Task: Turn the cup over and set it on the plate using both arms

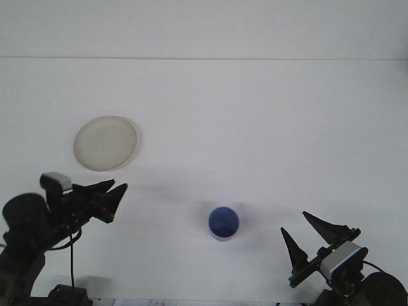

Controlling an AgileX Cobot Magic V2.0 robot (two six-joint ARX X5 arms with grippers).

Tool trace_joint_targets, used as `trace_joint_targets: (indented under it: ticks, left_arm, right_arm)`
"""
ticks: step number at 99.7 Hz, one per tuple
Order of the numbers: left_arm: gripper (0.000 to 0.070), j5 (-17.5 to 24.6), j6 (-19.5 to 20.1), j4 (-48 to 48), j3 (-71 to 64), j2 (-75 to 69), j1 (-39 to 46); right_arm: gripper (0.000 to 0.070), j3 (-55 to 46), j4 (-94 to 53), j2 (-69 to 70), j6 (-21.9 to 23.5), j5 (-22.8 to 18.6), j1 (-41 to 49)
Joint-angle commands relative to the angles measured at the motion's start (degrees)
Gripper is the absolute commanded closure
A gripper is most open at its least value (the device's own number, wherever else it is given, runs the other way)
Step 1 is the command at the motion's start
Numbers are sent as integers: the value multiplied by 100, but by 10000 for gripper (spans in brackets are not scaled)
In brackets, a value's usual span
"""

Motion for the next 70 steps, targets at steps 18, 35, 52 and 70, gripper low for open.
trace_joint_targets:
  ticks: [18, 35, 52, 70]
  left_arm:
    - [255, 197, 933, -1274, 1814, 2308, -2037]
    - [191, -1239, 1097, -1633, 2610, 3703, -3329]
    - [193, -1792, 1095, -1637, 3051, 4774, -3779]
    - [197, -1792, 1071, -1690, 3265, 5591, -3840]
  right_arm:
    - [262, 44, -79, 7, 83, 103, 46]
    - [262, 44, -122, 7, 85, 120, 46]
    - [262, 44, -122, 7, 83, 120, 46]
    - [262, 44, -122, 7, 83, 120, 46]
